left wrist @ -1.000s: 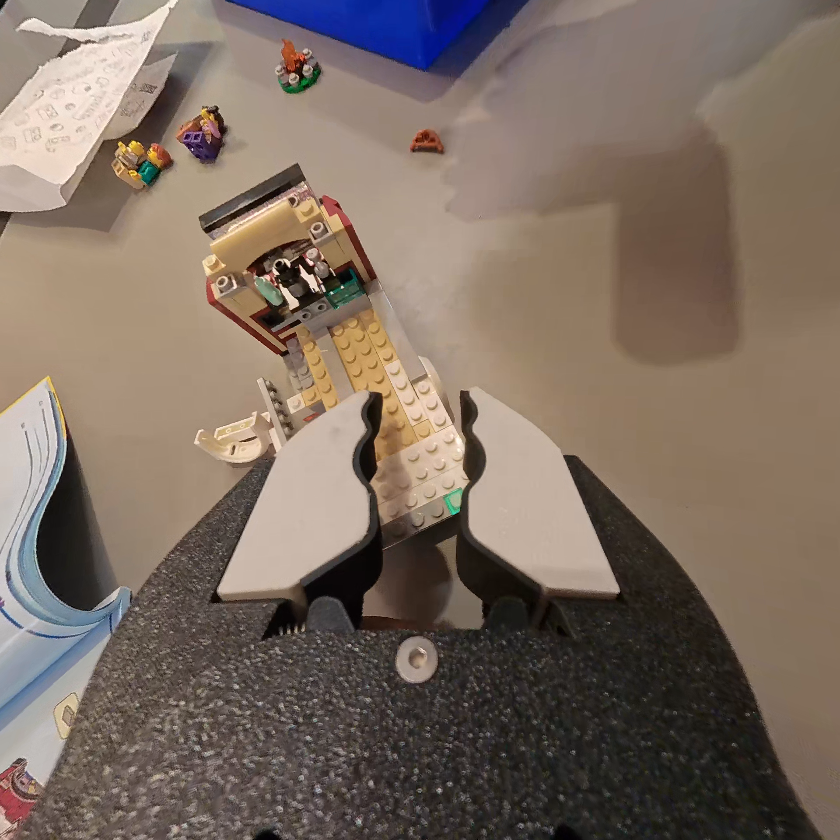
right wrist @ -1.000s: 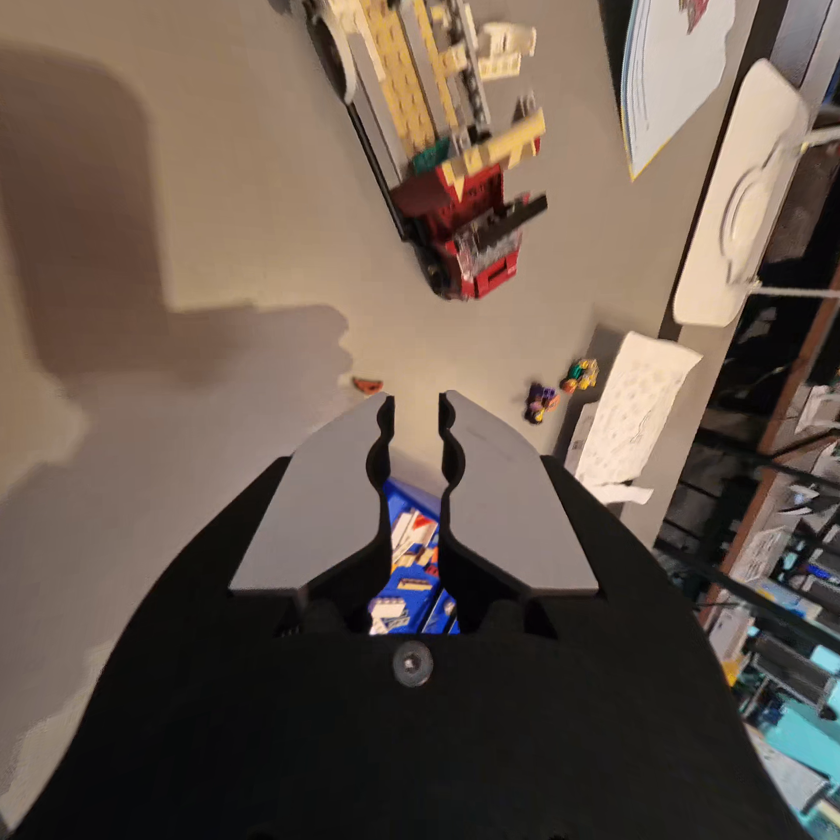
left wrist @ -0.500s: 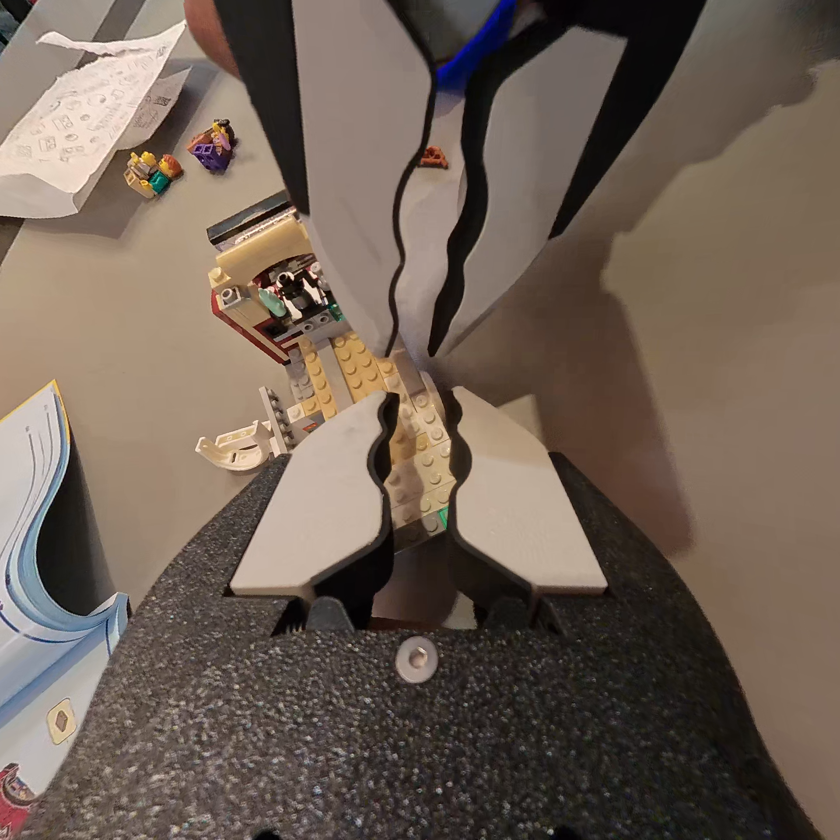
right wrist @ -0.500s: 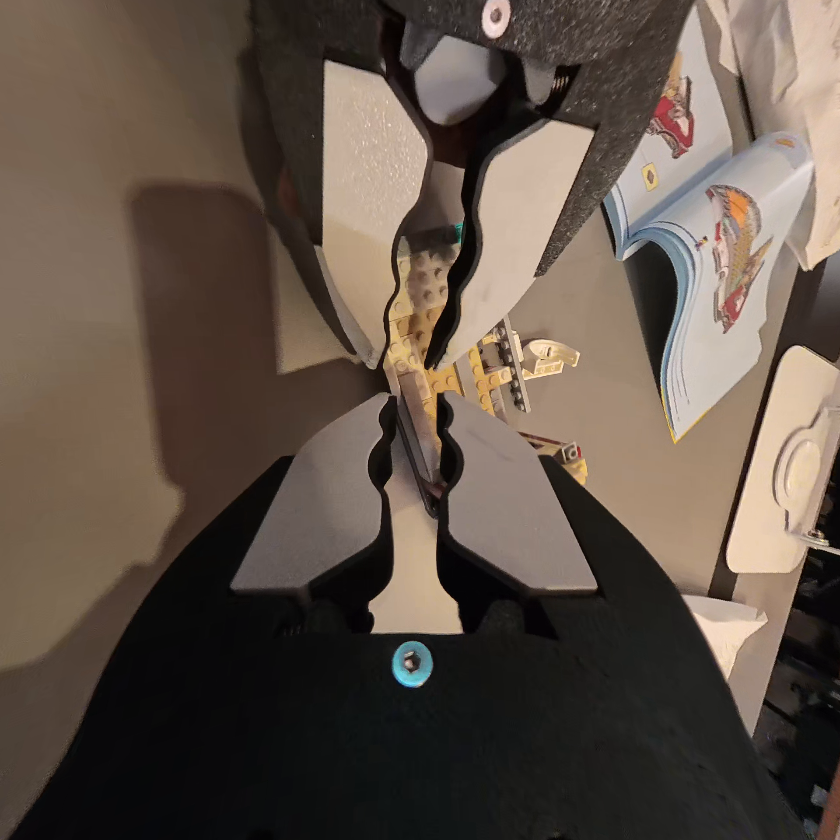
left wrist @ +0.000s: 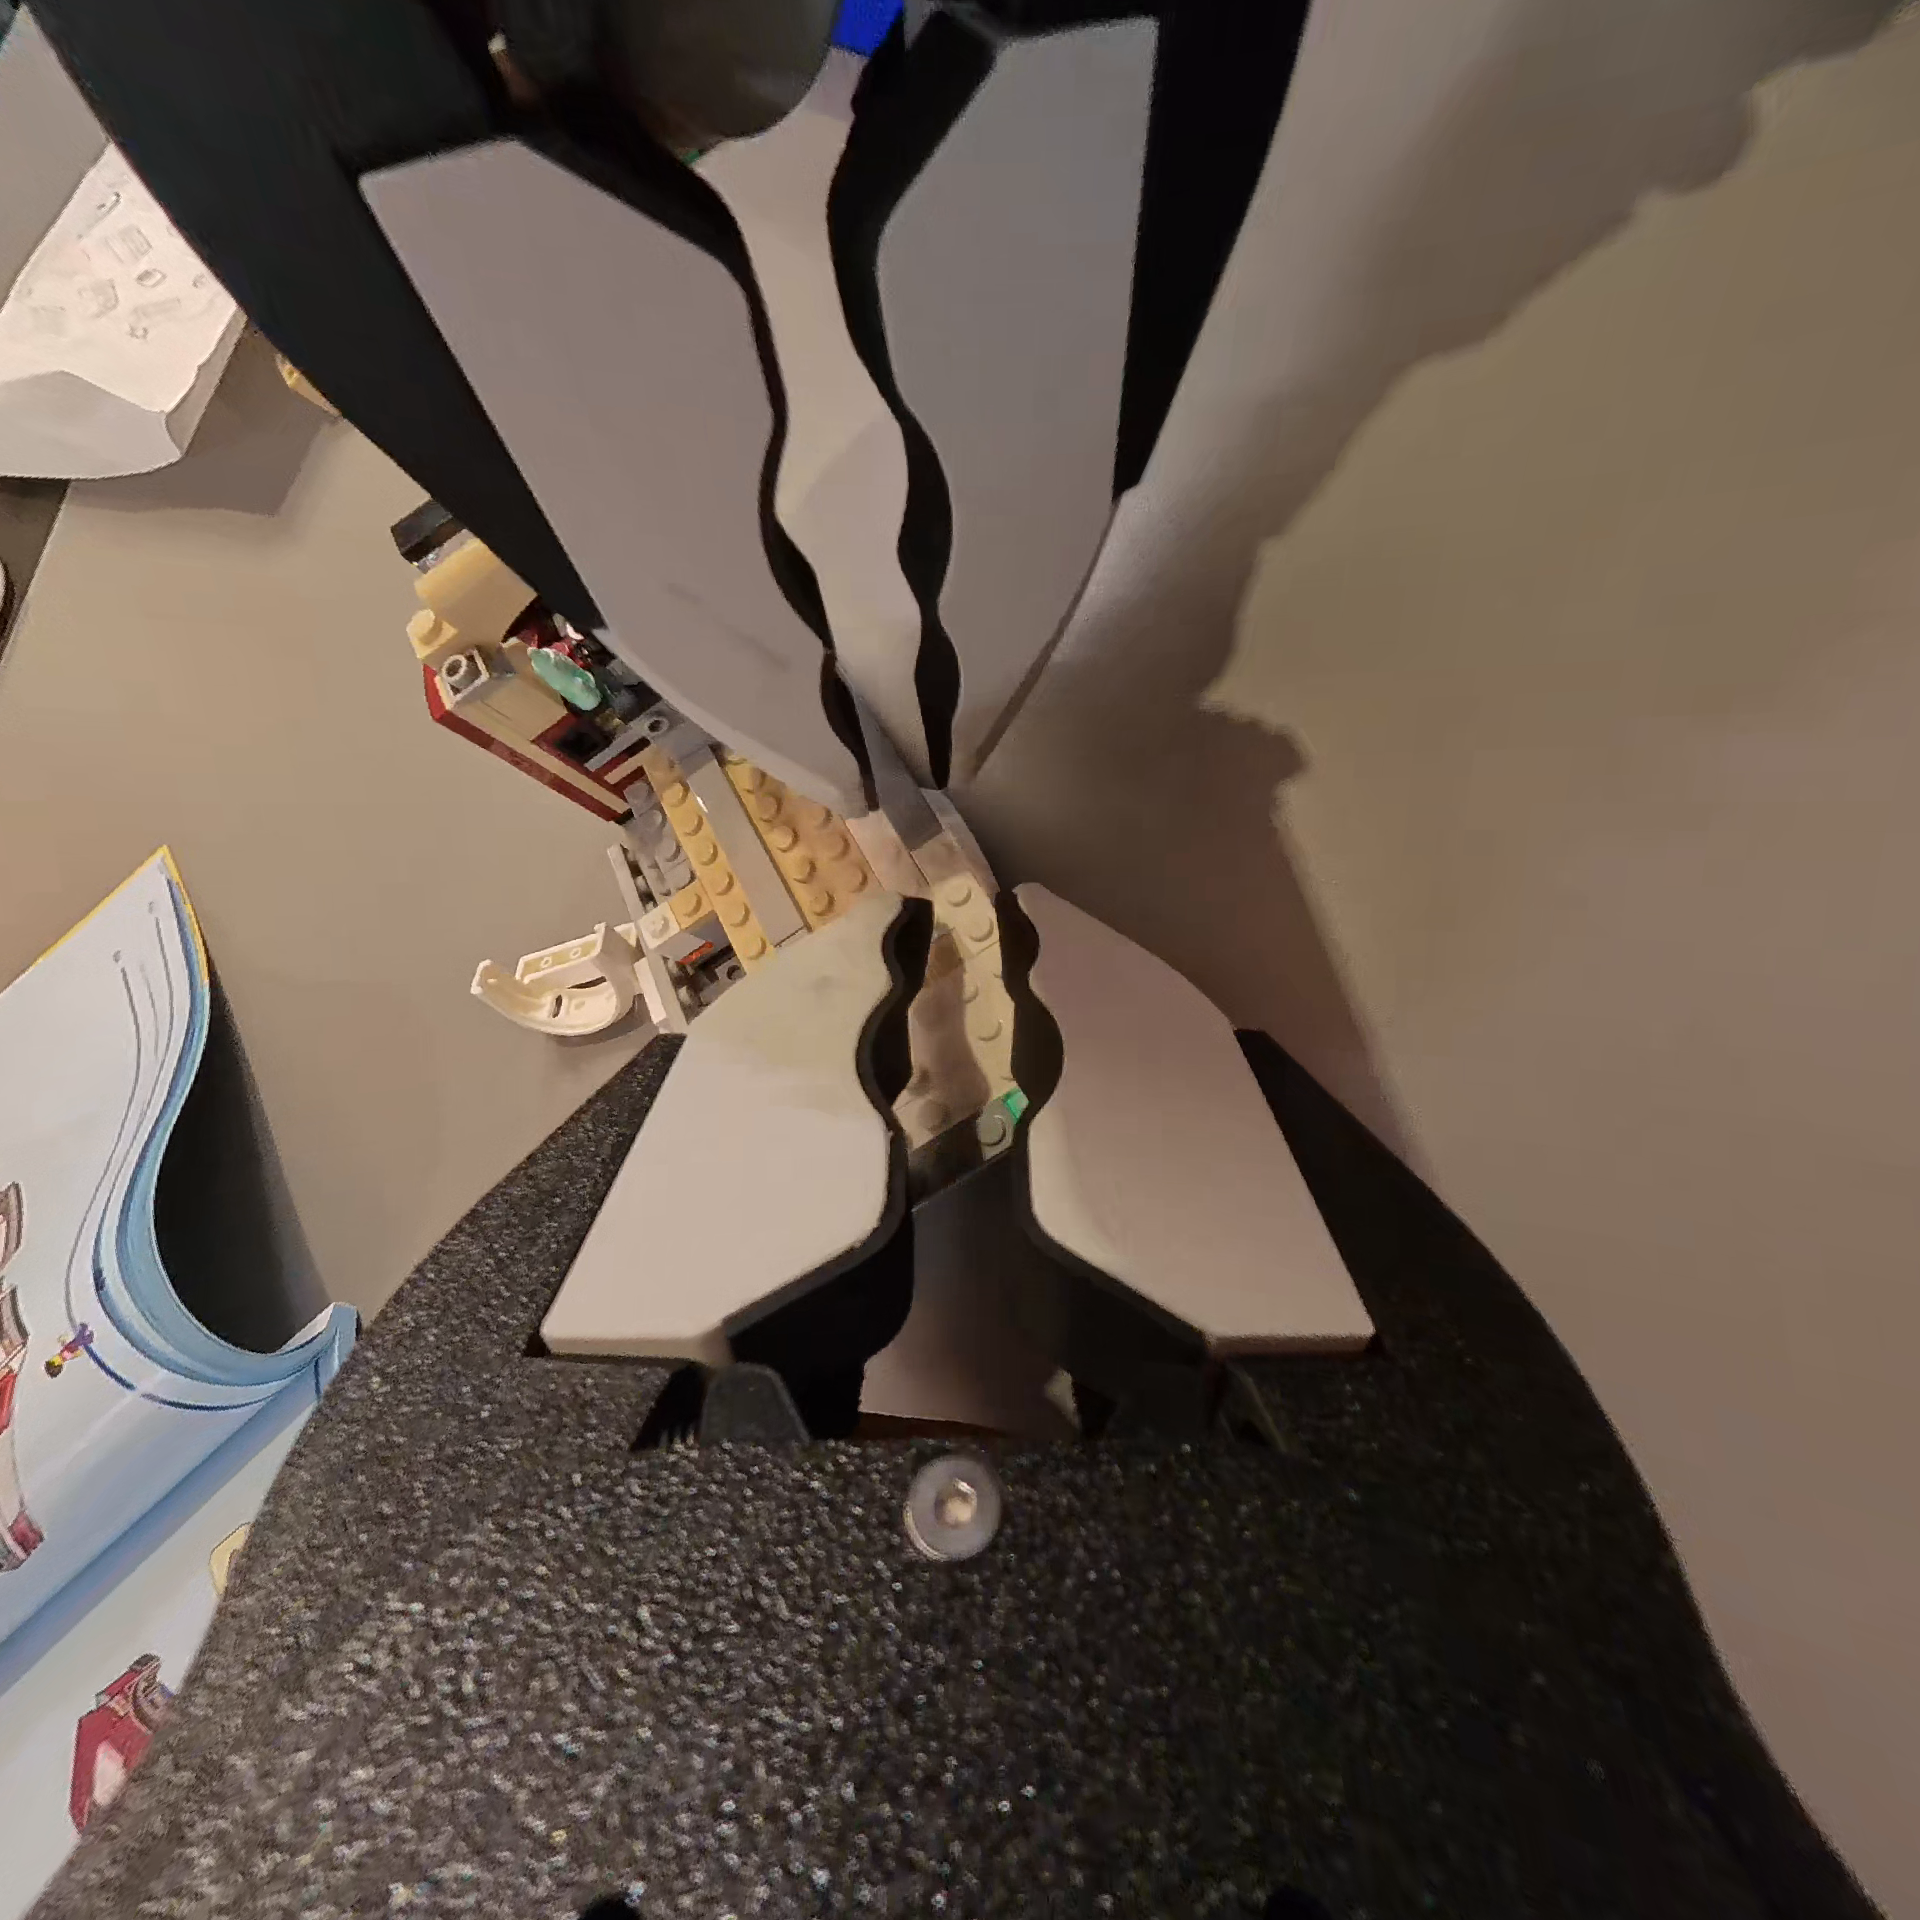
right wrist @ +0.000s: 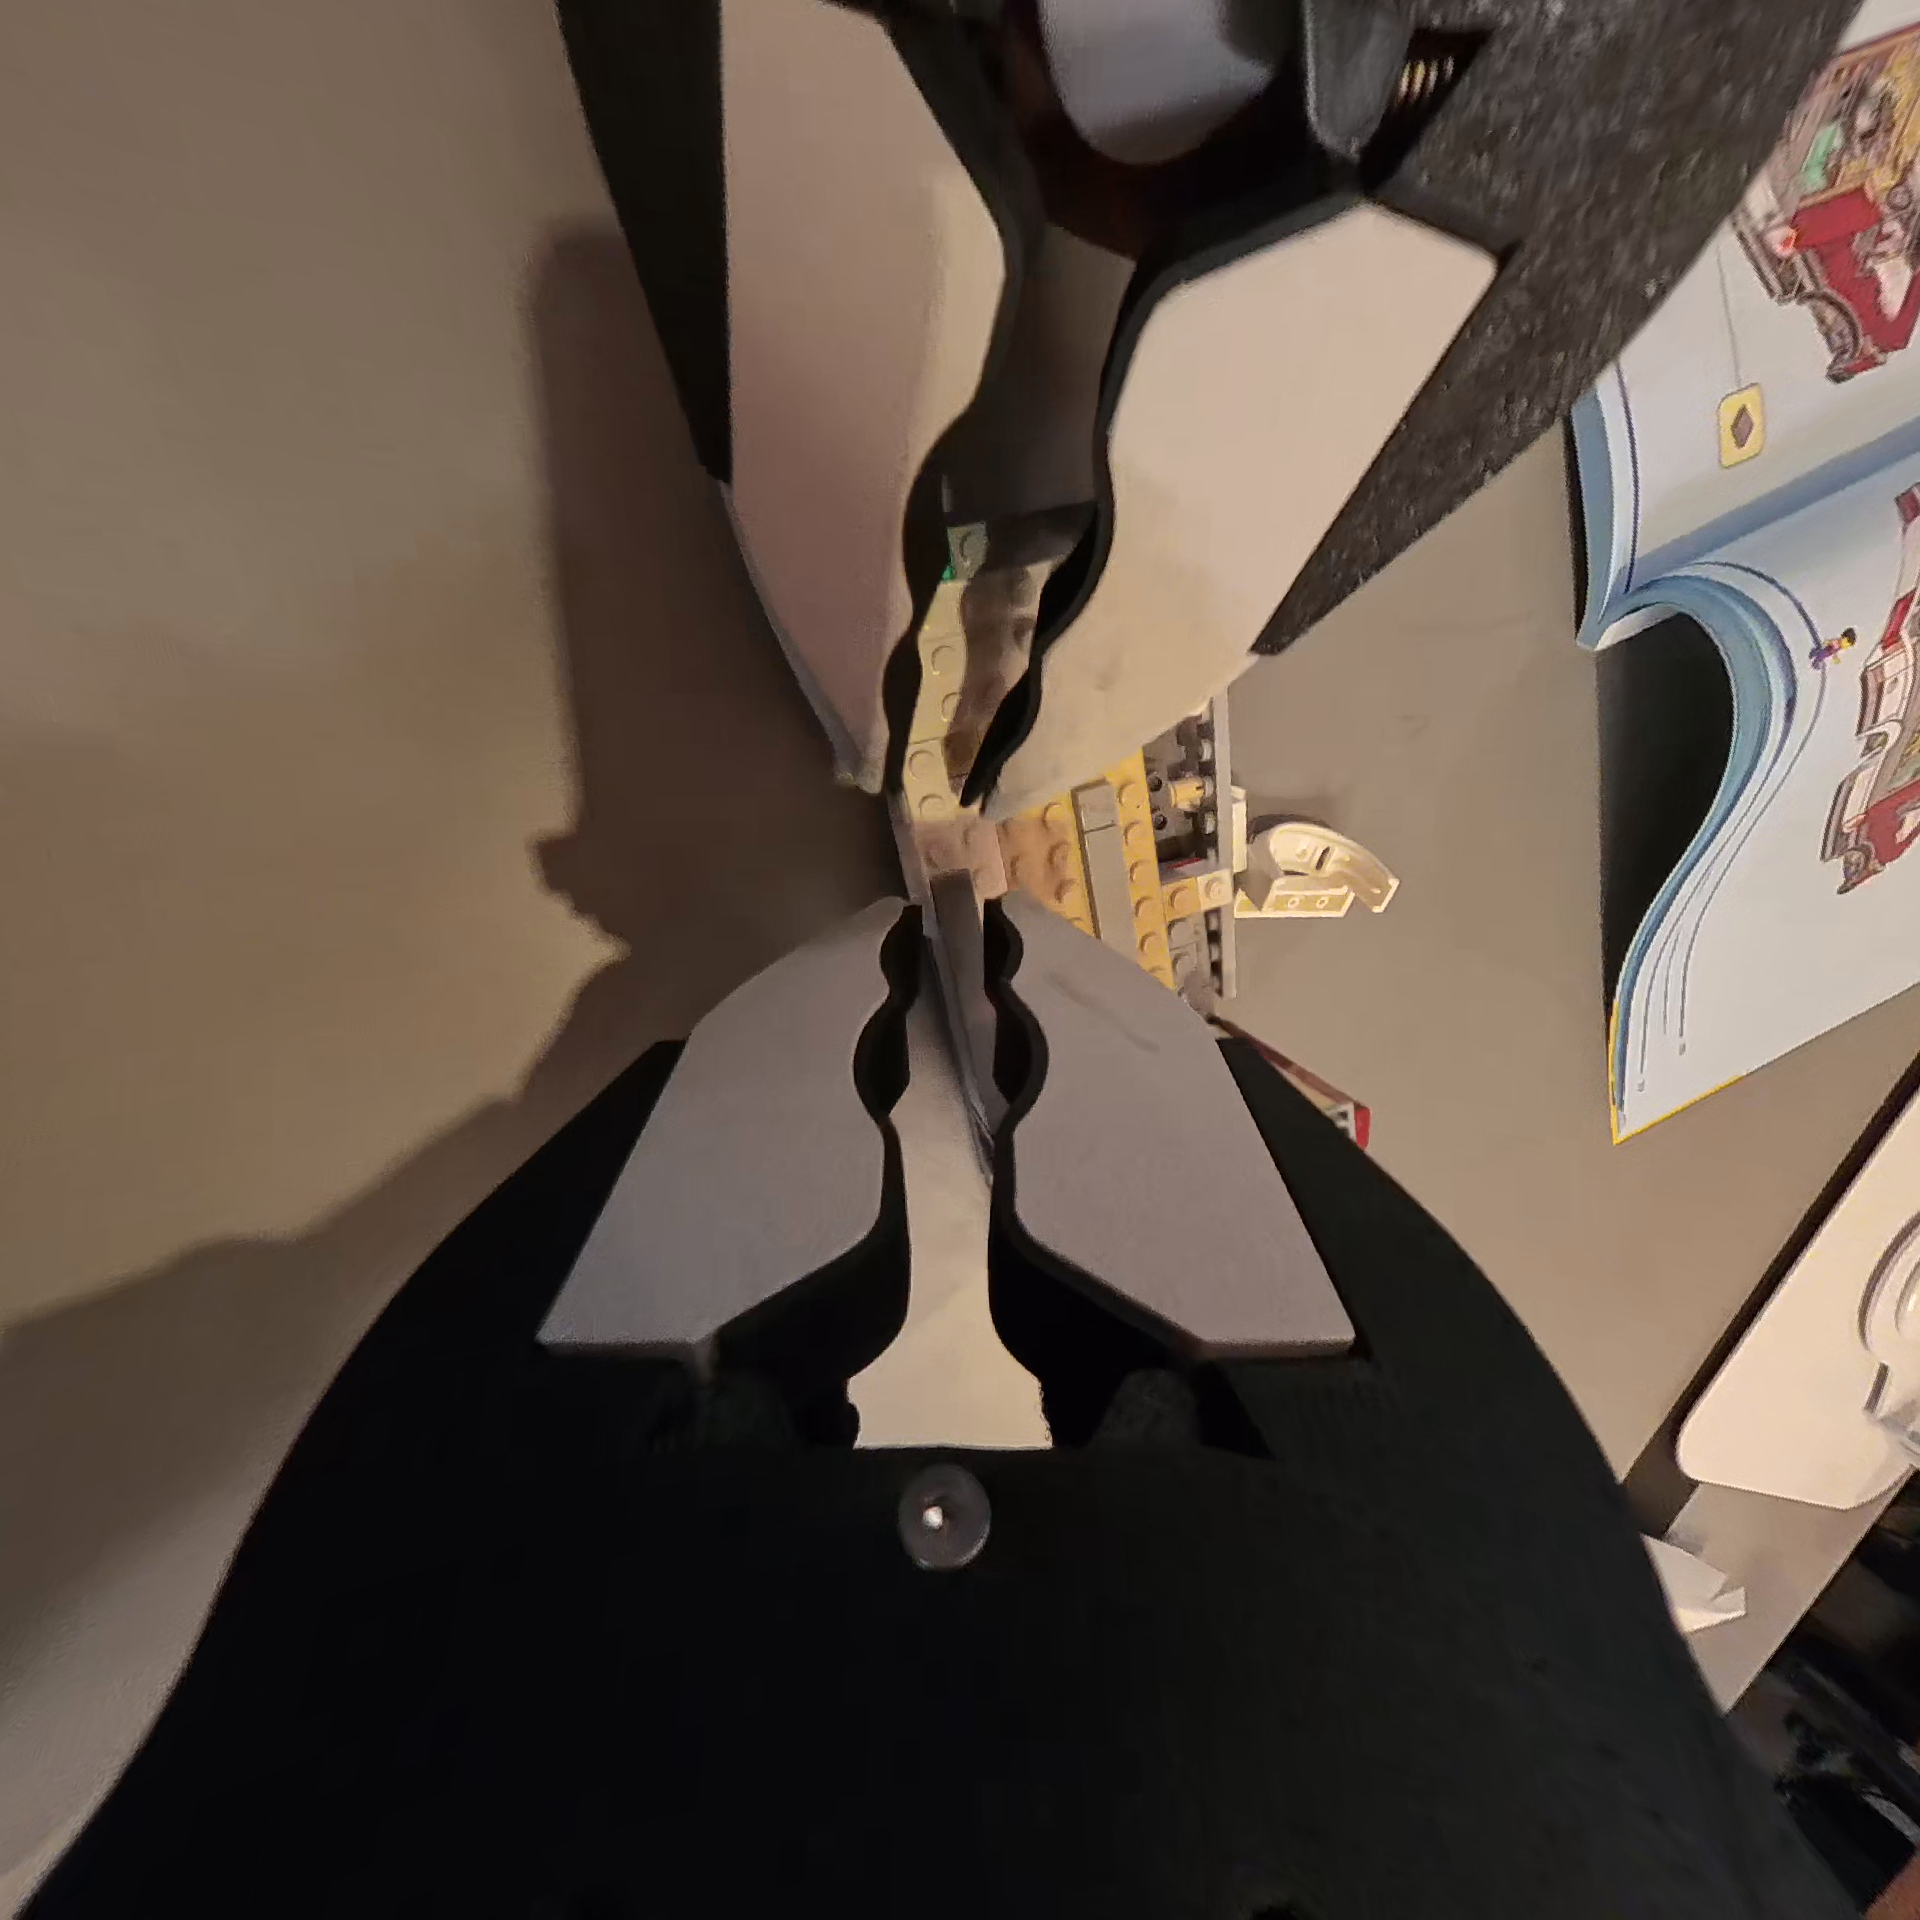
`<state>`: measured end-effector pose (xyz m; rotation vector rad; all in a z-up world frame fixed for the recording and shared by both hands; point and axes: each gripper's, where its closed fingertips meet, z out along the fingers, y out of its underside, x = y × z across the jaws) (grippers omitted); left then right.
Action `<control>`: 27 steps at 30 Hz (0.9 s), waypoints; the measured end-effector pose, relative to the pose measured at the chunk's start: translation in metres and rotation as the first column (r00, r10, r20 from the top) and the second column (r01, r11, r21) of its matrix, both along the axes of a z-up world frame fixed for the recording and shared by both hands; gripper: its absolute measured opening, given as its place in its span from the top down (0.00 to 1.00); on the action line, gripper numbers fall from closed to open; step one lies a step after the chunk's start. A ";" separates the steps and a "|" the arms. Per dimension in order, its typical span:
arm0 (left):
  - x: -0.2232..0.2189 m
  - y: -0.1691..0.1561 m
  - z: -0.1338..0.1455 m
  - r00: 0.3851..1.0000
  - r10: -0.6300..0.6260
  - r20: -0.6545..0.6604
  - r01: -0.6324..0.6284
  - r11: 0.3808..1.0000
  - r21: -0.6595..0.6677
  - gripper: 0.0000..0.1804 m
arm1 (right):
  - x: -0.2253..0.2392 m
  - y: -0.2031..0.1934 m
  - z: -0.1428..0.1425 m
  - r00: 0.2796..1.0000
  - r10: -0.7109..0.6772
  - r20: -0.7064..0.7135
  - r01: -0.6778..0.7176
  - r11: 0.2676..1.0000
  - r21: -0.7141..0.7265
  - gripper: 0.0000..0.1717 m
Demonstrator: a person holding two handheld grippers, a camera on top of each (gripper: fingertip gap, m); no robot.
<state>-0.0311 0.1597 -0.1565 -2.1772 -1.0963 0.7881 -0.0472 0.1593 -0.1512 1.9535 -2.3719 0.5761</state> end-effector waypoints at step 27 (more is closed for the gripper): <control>0.022 -0.013 0.001 0.975 -0.184 -0.124 0.171 0.979 -0.110 0.93 | 0.002 -0.021 -0.002 0.984 0.128 -0.125 -0.116 0.989 0.097 0.94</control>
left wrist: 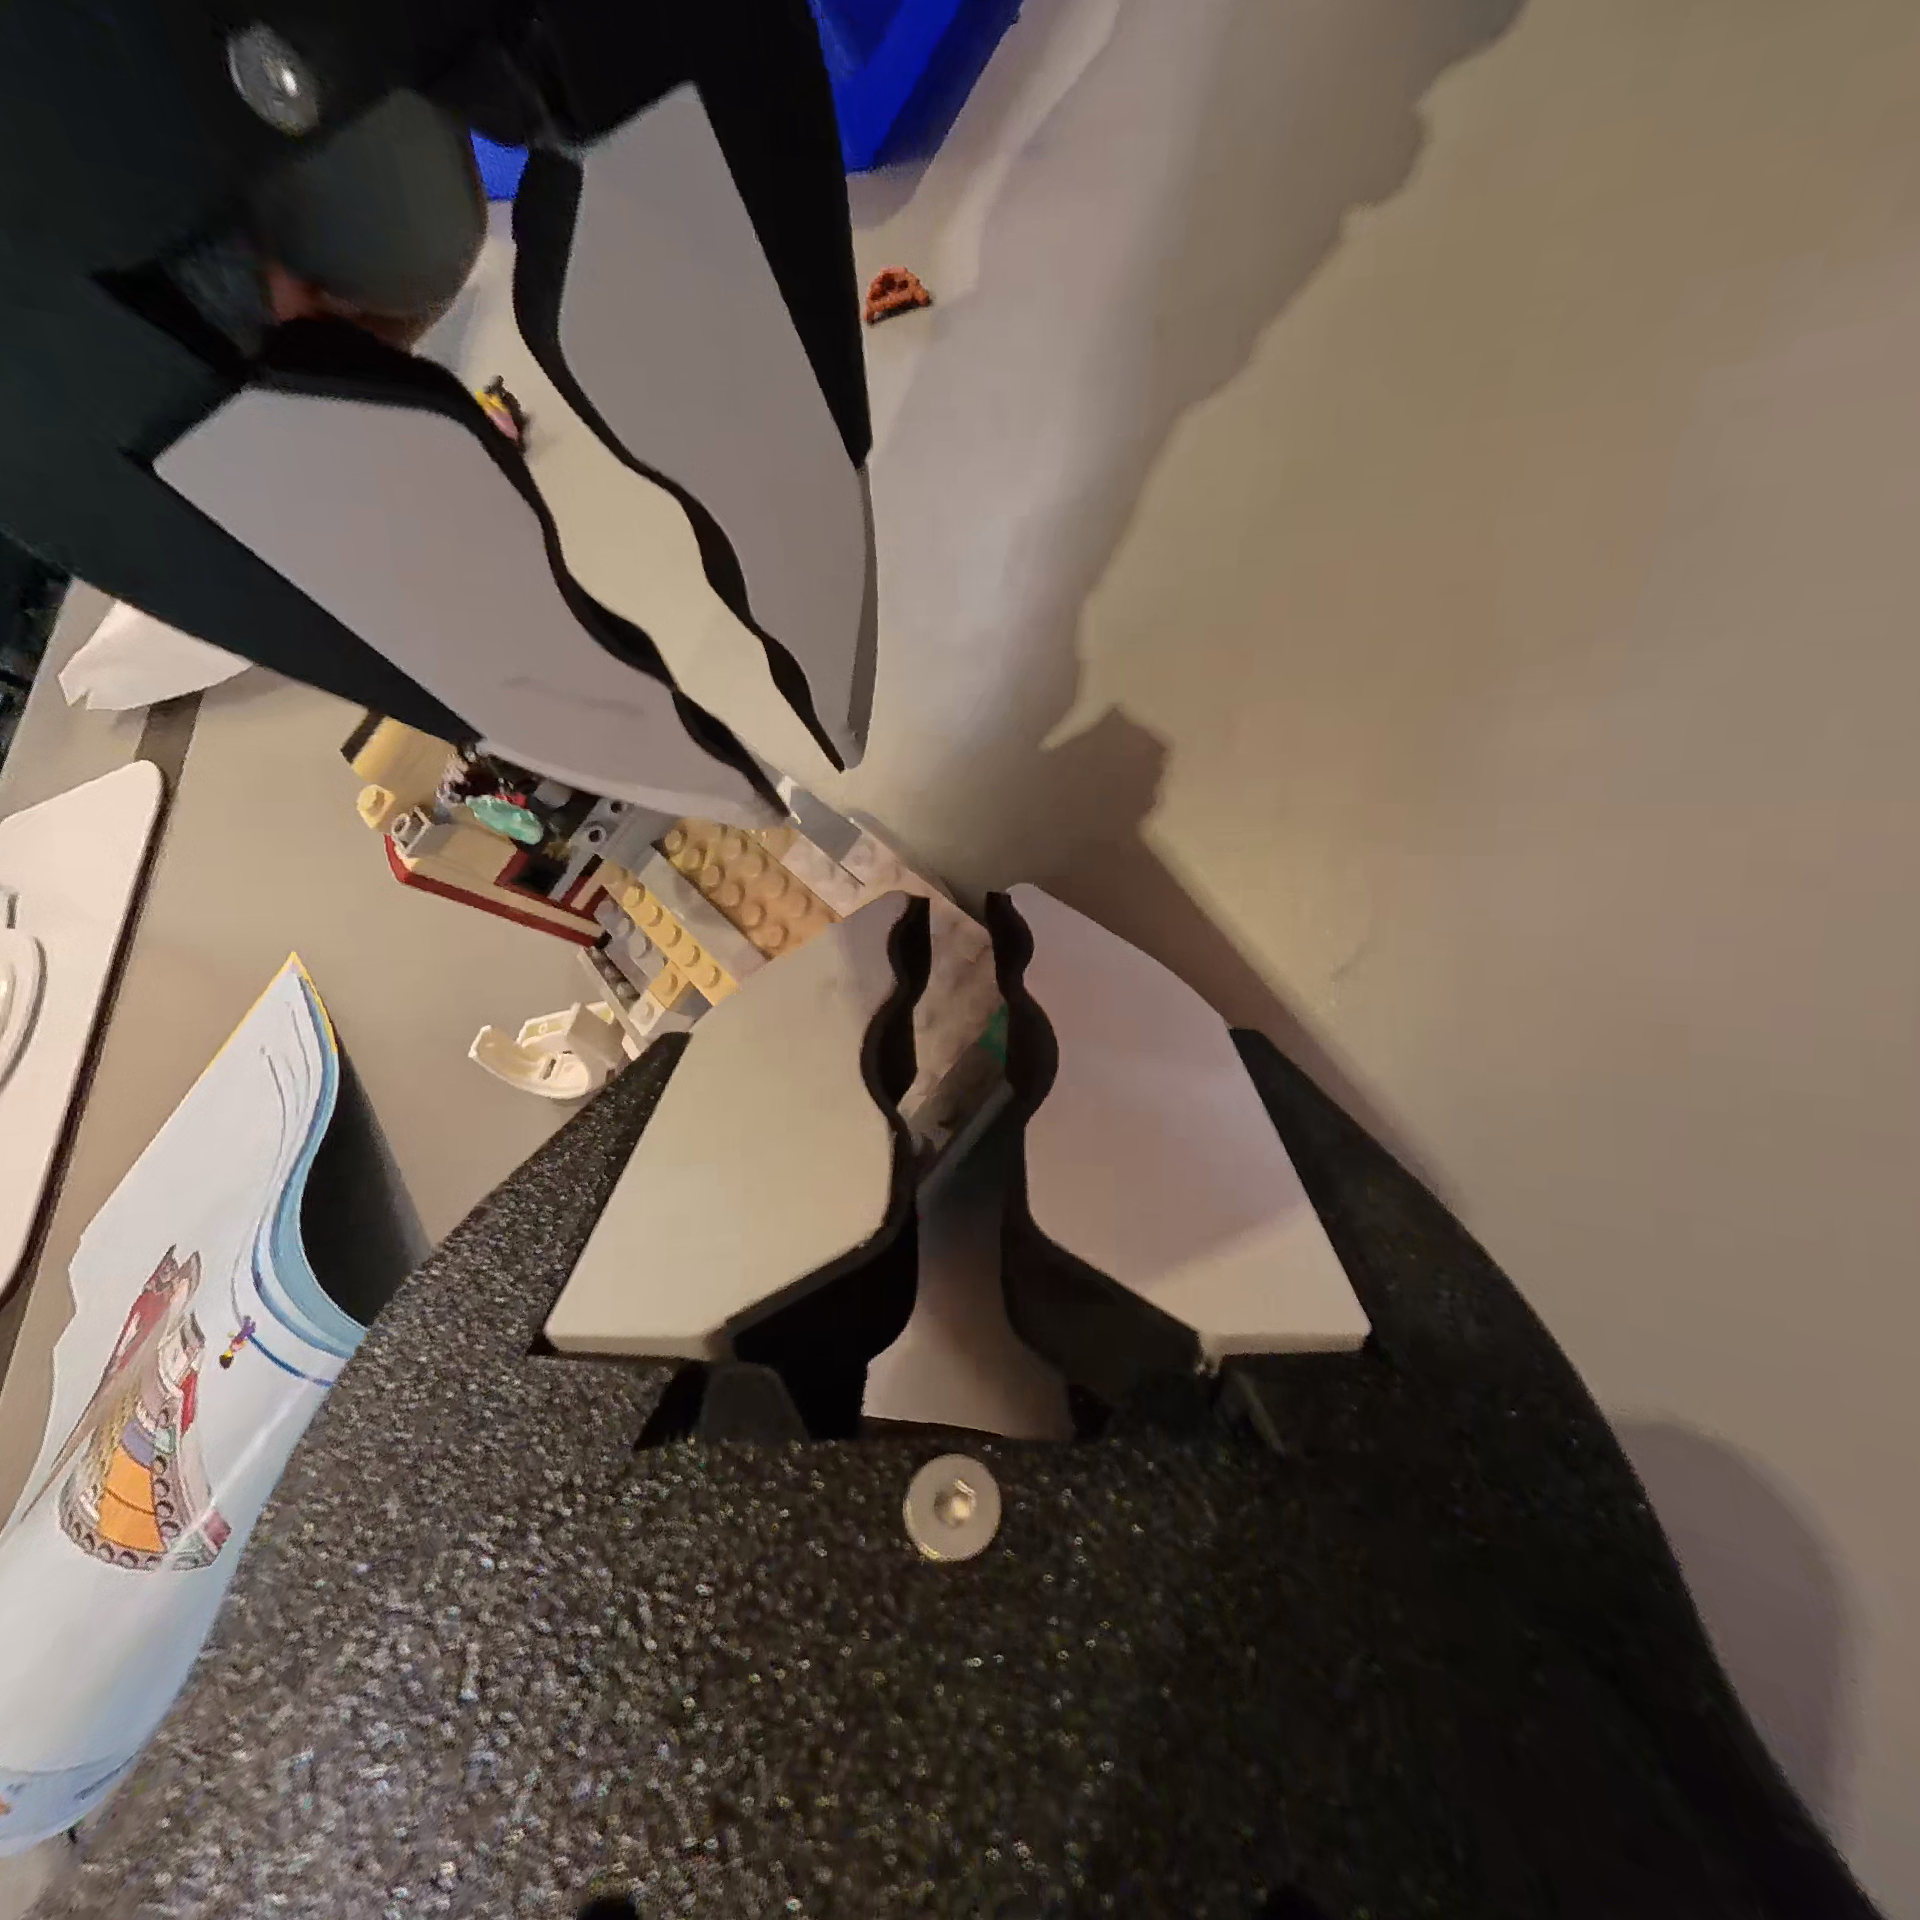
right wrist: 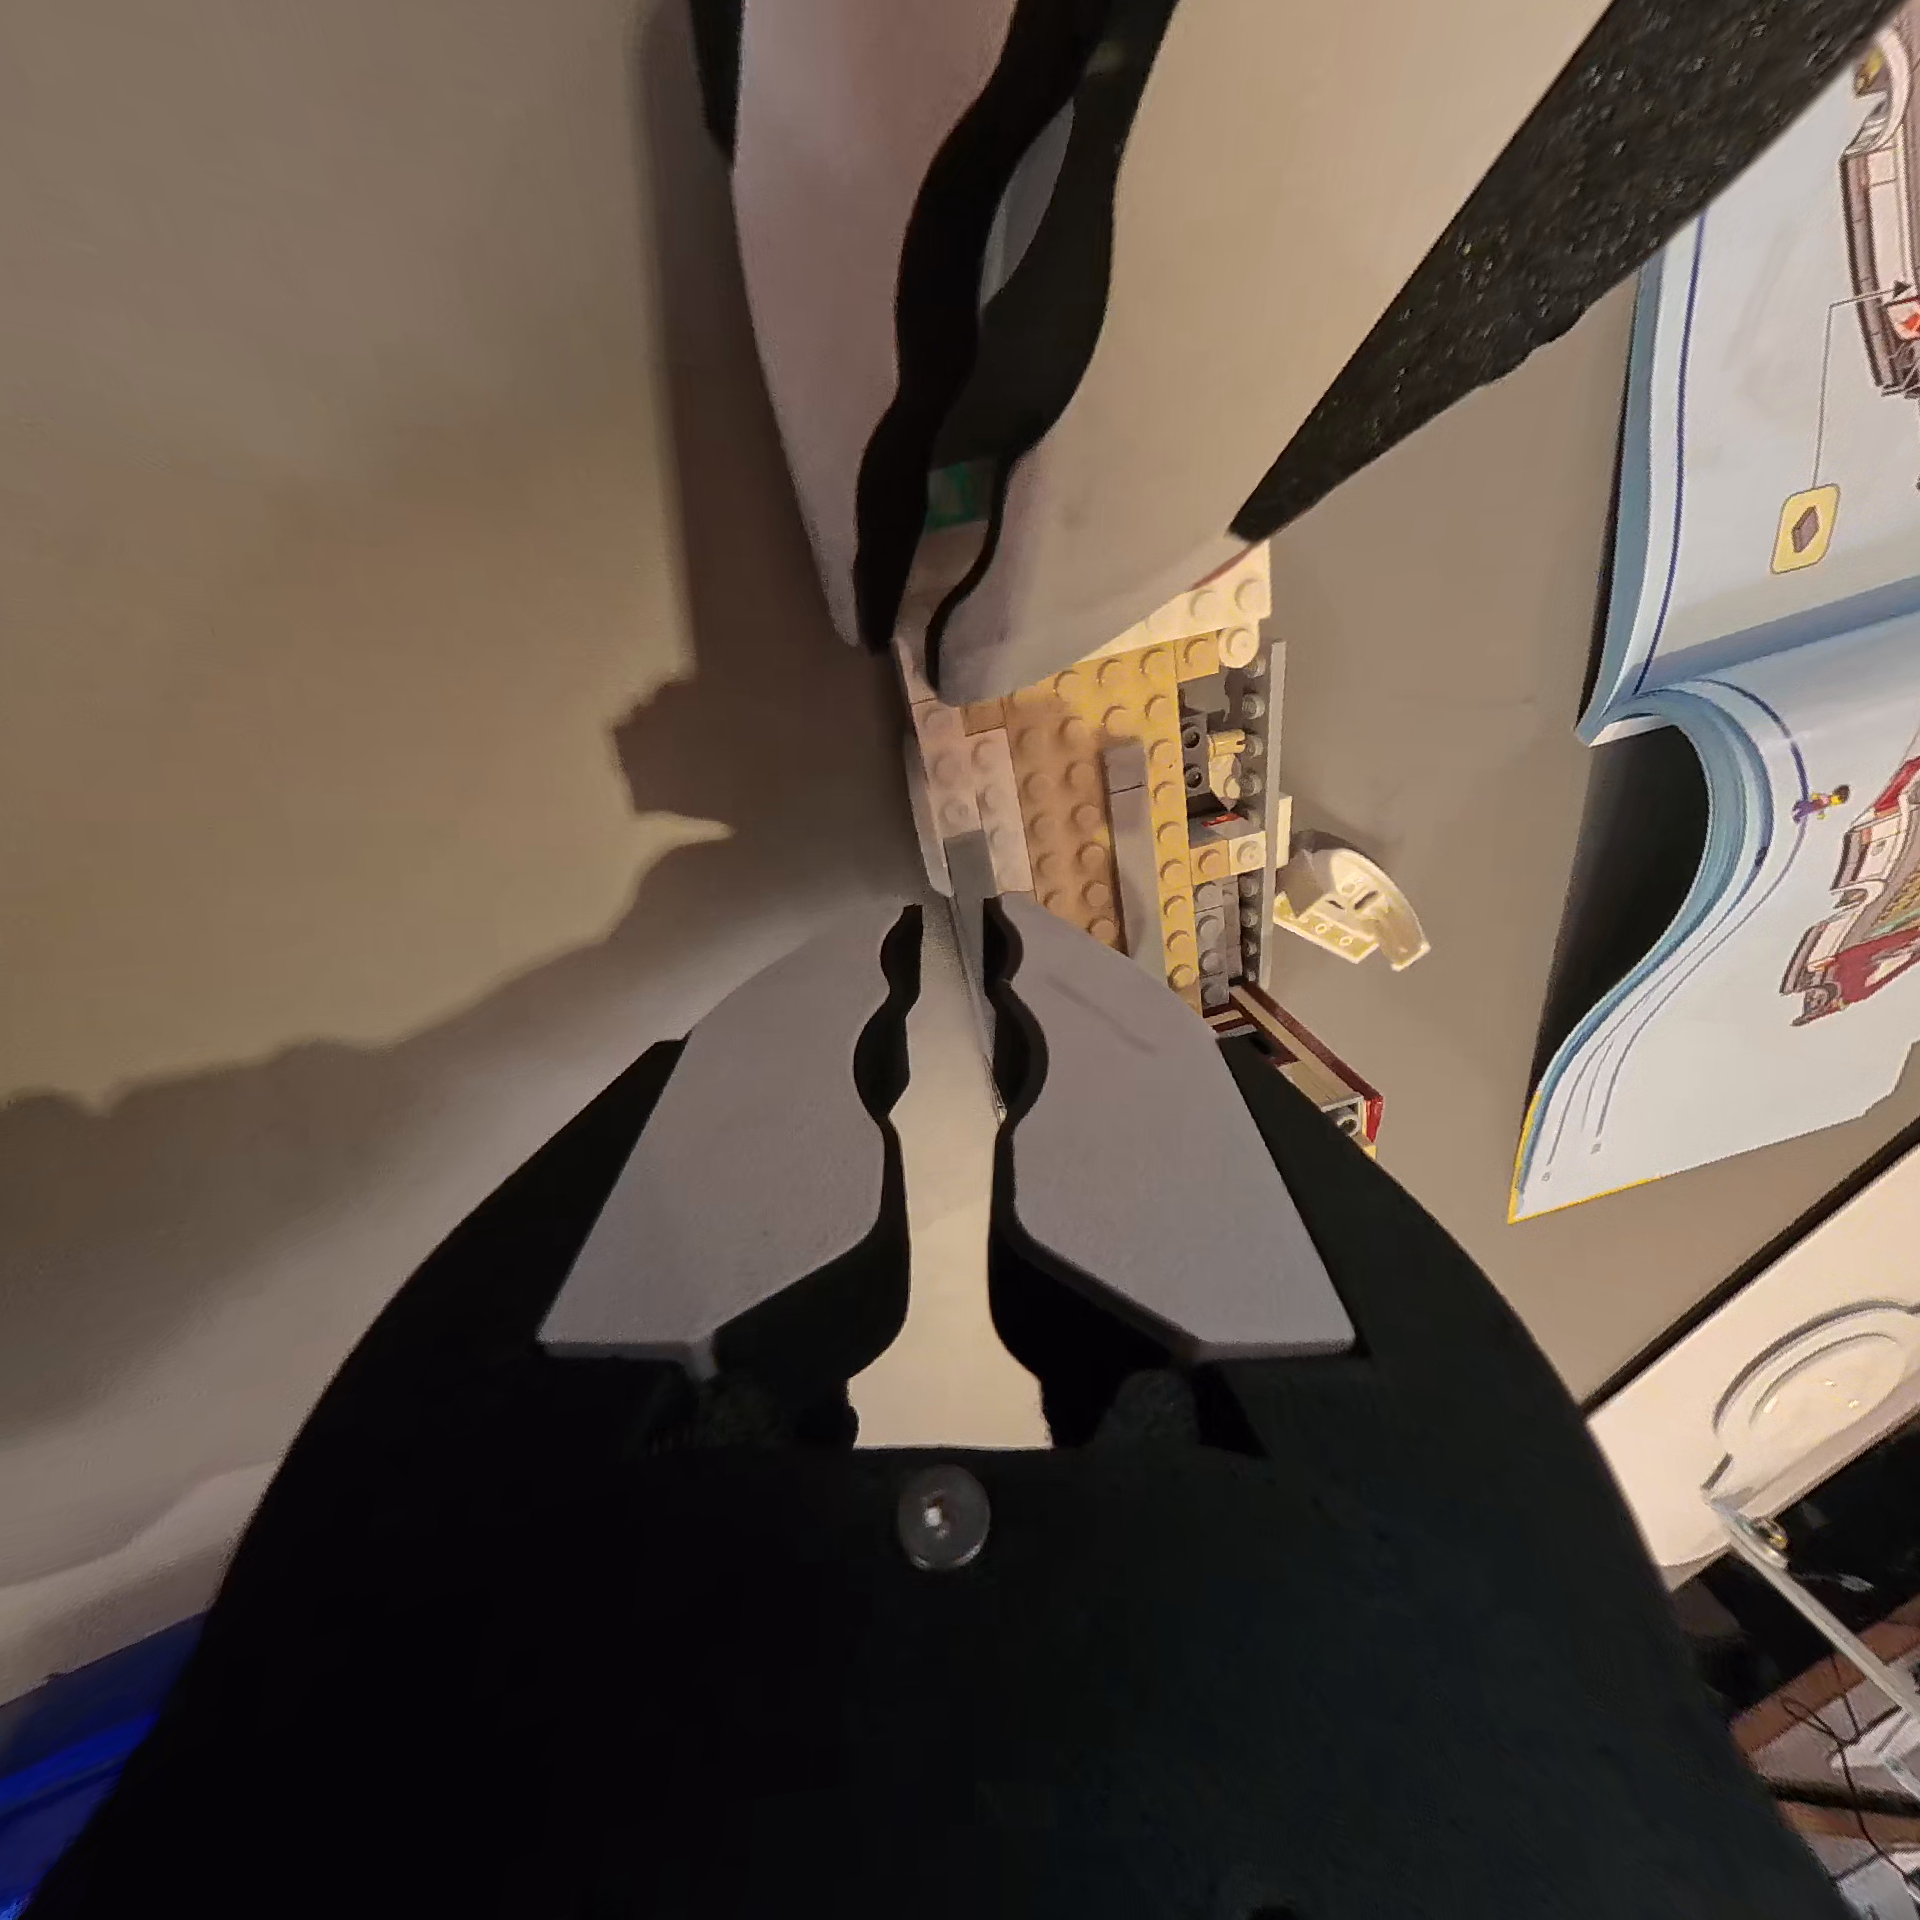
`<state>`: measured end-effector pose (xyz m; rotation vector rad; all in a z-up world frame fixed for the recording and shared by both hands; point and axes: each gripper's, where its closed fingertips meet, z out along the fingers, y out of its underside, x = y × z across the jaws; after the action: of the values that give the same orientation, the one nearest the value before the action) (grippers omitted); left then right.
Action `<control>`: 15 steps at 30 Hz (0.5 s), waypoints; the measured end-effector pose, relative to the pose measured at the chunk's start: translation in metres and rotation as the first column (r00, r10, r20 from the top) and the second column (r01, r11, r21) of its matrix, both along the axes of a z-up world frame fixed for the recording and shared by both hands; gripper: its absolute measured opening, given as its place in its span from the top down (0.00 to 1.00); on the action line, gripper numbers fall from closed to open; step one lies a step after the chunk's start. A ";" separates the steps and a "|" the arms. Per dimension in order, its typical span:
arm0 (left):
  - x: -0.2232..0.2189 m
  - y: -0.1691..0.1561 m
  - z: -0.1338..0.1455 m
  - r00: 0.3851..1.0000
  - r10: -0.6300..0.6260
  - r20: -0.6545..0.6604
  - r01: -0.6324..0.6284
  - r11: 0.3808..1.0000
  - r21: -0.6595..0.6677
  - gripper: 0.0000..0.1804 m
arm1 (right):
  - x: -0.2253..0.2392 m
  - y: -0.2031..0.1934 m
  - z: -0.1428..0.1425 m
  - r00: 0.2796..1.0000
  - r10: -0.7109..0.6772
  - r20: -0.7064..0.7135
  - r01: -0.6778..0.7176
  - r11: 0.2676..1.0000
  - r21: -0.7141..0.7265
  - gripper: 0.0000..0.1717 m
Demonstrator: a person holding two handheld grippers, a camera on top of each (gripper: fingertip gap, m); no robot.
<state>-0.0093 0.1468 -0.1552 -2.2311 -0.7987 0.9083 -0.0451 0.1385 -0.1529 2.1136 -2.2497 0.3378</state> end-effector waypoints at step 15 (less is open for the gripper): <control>-0.009 0.001 -0.010 0.999 0.040 -0.032 -0.047 0.963 -0.267 0.79 | 0.001 -0.007 0.000 0.999 0.010 -0.038 -0.007 0.998 0.060 0.91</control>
<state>-0.0187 0.1478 -0.1652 -2.4348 -0.7523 1.1222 -0.0442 0.1319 -0.1531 2.1393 -2.2578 0.2316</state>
